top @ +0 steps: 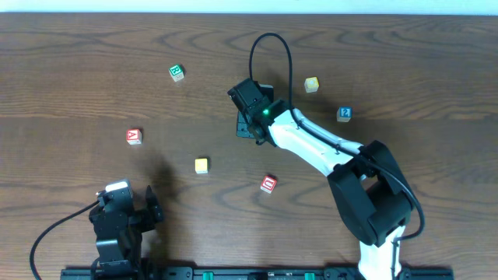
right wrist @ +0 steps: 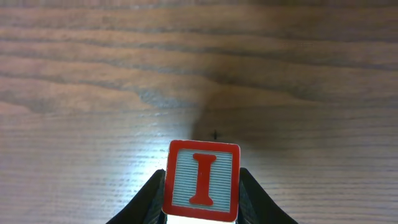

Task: Spell out Ai2
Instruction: 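Carry the red 'I' block toward the table center, then lower the 'I' block onto the table and open the right gripper, then move the right gripper to the blue '2' block, then grasp the blue '2' block with the right gripper and lift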

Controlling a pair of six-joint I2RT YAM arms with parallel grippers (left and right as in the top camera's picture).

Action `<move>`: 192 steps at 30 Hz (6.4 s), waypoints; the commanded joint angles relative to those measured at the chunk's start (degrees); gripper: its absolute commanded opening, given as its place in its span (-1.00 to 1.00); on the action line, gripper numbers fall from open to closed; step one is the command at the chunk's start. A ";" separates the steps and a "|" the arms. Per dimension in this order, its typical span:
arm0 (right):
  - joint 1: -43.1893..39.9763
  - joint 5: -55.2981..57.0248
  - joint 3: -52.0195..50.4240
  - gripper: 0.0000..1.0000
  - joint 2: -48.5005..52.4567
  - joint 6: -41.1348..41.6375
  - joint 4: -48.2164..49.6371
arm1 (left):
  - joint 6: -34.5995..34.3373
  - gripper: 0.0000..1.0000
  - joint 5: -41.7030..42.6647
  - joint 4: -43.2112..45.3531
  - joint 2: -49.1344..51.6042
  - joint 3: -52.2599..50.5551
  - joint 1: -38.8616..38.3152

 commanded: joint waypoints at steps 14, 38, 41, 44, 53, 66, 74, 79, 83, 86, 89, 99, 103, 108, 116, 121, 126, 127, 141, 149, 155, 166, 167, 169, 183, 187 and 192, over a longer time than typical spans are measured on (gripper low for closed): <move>-0.28 2.71 -4.24 -0.97 -1.18 -1.62 5.84 | 0.20 0.91 -0.33 -0.09 -0.33 -0.48 0.35; -0.44 4.22 -5.62 -0.35 -1.16 -2.86 8.44 | 0.20 0.91 -0.33 -0.11 -0.33 -0.48 0.35; -0.44 4.22 -5.62 -0.31 -1.16 -2.86 8.41 | 0.20 0.91 -0.33 -0.09 -0.33 -0.48 0.35; -0.42 4.20 -5.62 -0.17 -1.16 -2.86 8.41 | 0.20 0.91 -0.33 -0.09 -0.33 -0.48 0.35; -0.42 4.20 -5.62 -0.06 -1.16 -2.86 8.44 | 0.20 0.91 -0.33 -0.11 -0.33 -0.48 0.35; -0.81 4.24 -5.62 -0.28 -1.16 -1.09 8.66 | 0.20 0.91 -0.33 -0.09 -0.33 -0.48 0.35; -1.07 4.24 -5.62 -0.27 -1.16 0.81 8.70 | 0.20 0.91 -0.33 -0.09 -0.33 -0.48 0.35; -1.07 4.22 -5.62 -0.07 -1.16 -1.29 8.66 | 0.20 0.91 -0.33 -0.09 -0.33 -0.48 0.35; -1.09 4.26 -5.62 0.10 -1.16 -1.36 8.68 | 0.20 0.91 -0.33 -0.09 -0.33 -0.48 0.35; -1.44 4.72 -5.27 0.15 -1.22 -2.69 8.66 | 0.20 0.91 -0.33 -0.09 -0.33 -0.48 0.35; -2.36 6.49 -3.91 0.31 -2.23 -3.72 7.21 | 0.20 0.91 -0.33 -0.09 -0.33 -0.48 0.35; -9.68 11.89 1.36 0.86 -17.64 -7.37 -3.04 | 0.20 0.91 -0.33 -0.09 -0.33 -0.48 0.35; -12.20 9.27 1.36 0.97 -20.70 -13.20 -5.84 | 0.20 0.91 -0.33 -0.09 -0.33 -0.48 0.35; -13.11 5.03 -0.87 0.36 -19.02 -14.43 -8.72 | 0.20 0.90 -0.33 -0.09 -0.33 -0.48 0.35; -12.28 -6.84 -3.54 -0.14 -9.49 -15.43 -6.27 | 0.20 0.91 -0.33 -0.09 -0.33 -0.48 0.35; -9.81 -7.41 -3.54 -0.80 -4.13 -15.72 -4.57 | 0.20 0.91 -0.33 -0.09 -0.33 -0.48 0.35; -8.94 -7.41 -3.54 -0.97 -1.49 -15.69 -2.62 | 0.20 0.91 -0.33 -0.09 -0.33 -0.48 0.35; -8.90 -7.41 -3.54 -0.97 -1.27 -15.69 -1.64 | 0.20 0.91 -0.33 -0.09 -0.33 -0.48 0.35; -8.57 -8.09 -3.54 -0.98 -1.14 -15.74 1.64 | 0.20 0.91 -0.33 -0.09 -0.33 -0.48 0.35; -8.50 -9.81 -3.54 -0.98 -1.14 -16.81 1.84 | 0.20 0.91 -0.33 -0.09 -0.33 -0.48 0.35; -8.50 -10.01 -3.56 -0.97 -1.14 -17.86 2.27 | 0.20 0.91 -0.33 -0.09 -0.33 -0.48 0.35; -8.50 -9.53 -3.56 -0.97 -1.14 -15.02 1.31 | 0.20 0.91 -0.33 -0.09 -0.33 -0.48 0.35; -8.50 -9.46 -3.56 -0.97 -1.14 -15.02 1.16 | 0.20 0.91 -0.33 -0.09 -0.33 -0.48 0.35; -8.59 -7.56 -3.54 -0.97 -1.16 -13.88 0.70 | 0.20 0.91 -0.33 -0.09 -0.33 -0.48 0.35; -21.49 -3.74 0.81 -0.97 -7.91 -14.53 -11.34 | 0.20 0.91 -0.33 -0.09 -0.33 -0.48 0.35; -26.14 -4.31 0.81 -0.97 -8.79 -20.20 -13.49 | 0.20 0.91 -0.33 -0.09 -0.33 -0.48 0.35; -30.03 -3.06 0.11 -0.87 -8.81 -20.44 -12.90 | 0.20 0.91 -0.33 -0.11 -0.33 -0.48 0.35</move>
